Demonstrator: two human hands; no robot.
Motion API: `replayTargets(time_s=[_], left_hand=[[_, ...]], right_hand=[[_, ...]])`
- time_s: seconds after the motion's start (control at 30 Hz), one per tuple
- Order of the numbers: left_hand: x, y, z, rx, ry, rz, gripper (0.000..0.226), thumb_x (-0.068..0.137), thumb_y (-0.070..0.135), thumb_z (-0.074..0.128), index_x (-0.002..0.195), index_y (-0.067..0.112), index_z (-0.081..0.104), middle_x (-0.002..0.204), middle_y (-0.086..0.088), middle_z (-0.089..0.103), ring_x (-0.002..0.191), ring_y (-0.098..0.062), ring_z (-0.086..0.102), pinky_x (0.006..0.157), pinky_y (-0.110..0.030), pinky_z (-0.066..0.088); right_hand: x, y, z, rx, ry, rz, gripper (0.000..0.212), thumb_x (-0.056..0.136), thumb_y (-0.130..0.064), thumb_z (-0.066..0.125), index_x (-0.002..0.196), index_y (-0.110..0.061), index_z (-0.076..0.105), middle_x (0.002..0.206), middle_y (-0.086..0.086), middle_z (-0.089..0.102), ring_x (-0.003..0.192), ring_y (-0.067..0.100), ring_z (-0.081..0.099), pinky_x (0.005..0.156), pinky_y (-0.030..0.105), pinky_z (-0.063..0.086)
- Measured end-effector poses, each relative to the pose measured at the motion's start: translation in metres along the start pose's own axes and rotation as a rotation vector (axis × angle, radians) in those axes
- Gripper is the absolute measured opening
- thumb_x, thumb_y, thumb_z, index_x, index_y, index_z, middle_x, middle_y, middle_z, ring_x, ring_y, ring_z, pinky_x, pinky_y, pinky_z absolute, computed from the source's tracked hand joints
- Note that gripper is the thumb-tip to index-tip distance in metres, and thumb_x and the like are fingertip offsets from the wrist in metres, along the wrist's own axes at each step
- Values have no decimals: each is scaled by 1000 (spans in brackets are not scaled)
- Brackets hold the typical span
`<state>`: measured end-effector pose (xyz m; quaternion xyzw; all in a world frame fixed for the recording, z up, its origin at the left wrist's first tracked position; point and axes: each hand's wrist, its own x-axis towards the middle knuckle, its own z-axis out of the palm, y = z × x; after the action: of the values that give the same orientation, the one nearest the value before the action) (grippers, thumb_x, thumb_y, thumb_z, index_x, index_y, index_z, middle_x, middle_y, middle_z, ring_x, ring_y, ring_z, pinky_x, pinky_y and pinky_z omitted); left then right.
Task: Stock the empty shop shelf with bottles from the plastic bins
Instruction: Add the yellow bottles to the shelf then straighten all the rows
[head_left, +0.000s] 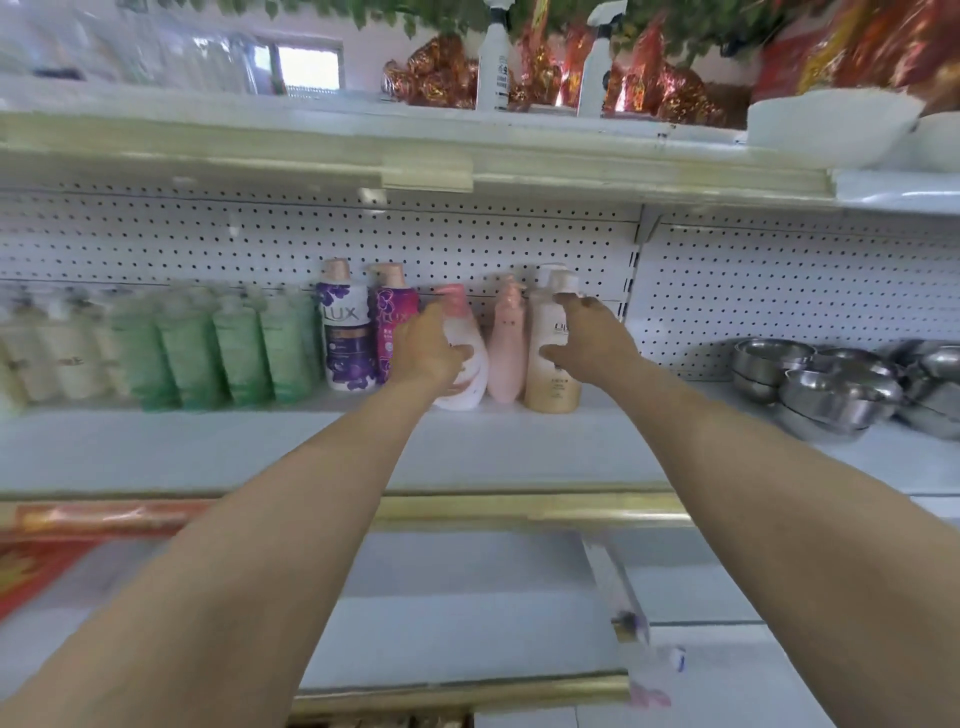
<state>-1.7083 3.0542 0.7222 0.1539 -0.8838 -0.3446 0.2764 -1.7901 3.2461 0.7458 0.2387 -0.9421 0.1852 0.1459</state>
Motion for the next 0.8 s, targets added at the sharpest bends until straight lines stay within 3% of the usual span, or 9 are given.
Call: replayTargets(time_s=[0.17,0.4,0.8], left_hand=[[-57,-12,-54,121,14,16,54,94,42,61,141,18,47,134,-10,59,123,-35,52,100,-46,47],[-131,-38,-97,149,-36,-43,53,97,45,52,140,14,45,134,-15,54,126,-36,46,100,-47,45],[-229,-122,-63,200,-222,-256,58,99,43,49,149,15,37,144,-15,47,132,-36,41,103,-51,43]], right_hand=[[-67,-56,-8,-32,-9,-10,67,98,-51,52,153,-18,32,149,14,42,137,33,39,100,48,45],[-144,-103,3,-20,-107,34,67,99,-54,46,151,-13,32,149,15,41,136,34,40,103,47,41],[-225,-98,101,26,-348,42,68,98,-50,52,151,-12,34,150,13,42,138,31,38,104,45,41]])
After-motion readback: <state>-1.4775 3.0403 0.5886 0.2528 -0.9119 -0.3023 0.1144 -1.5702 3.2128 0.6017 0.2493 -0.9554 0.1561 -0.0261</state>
